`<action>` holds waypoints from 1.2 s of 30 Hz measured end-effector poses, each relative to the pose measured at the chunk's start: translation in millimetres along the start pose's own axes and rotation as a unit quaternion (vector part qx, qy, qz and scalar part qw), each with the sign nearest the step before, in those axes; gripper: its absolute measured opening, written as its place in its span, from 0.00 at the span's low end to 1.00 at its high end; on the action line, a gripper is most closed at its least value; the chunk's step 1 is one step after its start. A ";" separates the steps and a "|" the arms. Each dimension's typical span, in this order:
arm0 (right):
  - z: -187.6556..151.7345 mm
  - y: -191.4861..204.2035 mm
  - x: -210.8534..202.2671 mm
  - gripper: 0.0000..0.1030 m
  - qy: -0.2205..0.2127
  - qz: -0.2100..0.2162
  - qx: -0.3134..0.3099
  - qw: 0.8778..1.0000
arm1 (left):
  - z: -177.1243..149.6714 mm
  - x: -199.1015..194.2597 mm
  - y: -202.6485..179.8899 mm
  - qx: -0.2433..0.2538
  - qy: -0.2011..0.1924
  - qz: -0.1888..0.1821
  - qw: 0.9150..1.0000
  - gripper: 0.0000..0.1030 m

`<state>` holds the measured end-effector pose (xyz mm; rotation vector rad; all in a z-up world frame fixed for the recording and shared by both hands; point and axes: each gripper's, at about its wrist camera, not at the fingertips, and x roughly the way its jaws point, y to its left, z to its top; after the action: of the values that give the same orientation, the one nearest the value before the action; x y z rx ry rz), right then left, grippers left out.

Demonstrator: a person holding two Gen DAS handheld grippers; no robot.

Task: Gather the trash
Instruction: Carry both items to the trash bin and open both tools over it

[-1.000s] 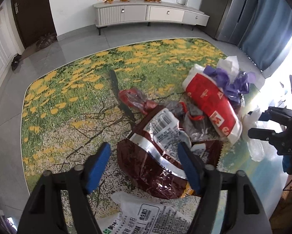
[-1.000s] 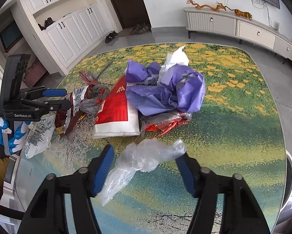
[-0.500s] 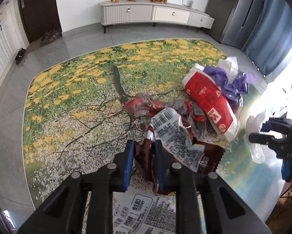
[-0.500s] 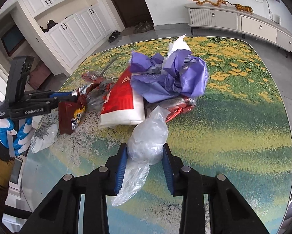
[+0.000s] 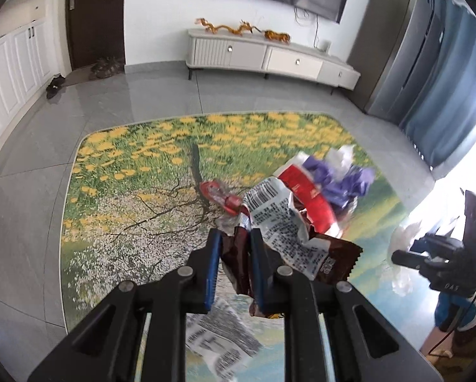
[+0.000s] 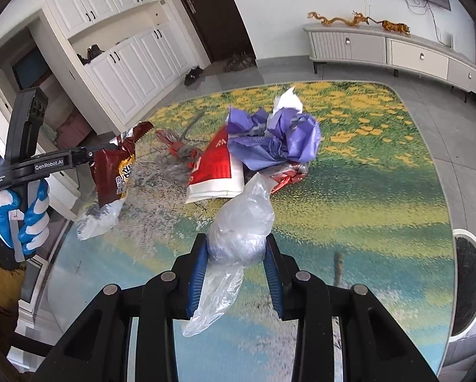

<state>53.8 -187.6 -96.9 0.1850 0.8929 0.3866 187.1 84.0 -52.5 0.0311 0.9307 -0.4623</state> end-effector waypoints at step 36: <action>-89.2 -284.1 -122.0 0.32 -0.075 -0.219 0.246 0.941 | 64.6 172.7 -390.9 0.125 0.098 -0.172 0.972 0.17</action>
<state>-14.1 -497.0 -153.5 0.4584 0.8395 -0.2720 169.1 -346.8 -81.2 0.1480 1.0713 -0.9108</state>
